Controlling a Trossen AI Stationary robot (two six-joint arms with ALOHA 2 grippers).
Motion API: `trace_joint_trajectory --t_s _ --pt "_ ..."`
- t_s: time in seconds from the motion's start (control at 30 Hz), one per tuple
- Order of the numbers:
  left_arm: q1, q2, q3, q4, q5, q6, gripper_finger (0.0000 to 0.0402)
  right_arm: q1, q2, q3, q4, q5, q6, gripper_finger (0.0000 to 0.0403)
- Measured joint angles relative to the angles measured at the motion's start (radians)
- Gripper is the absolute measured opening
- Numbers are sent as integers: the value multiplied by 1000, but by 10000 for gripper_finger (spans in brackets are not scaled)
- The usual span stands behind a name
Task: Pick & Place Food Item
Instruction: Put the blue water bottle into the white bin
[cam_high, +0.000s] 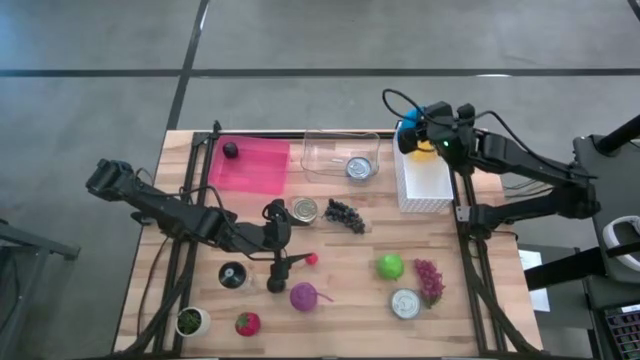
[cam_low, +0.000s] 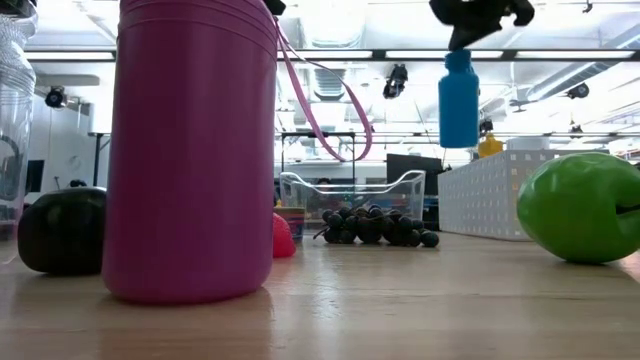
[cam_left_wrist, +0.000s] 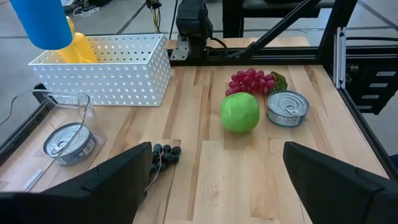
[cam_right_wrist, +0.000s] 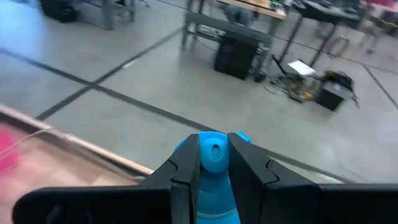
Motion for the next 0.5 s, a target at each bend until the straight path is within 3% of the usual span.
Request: trace_joint_trajectory --t_s 0.2,0.5 --pt "0 0 0 0 0 0 366 -75 19 -34 8 -2 25 57" --pt "0 0 -5 0 0 0 356 -87 1 -108 160 -8 -27 57"
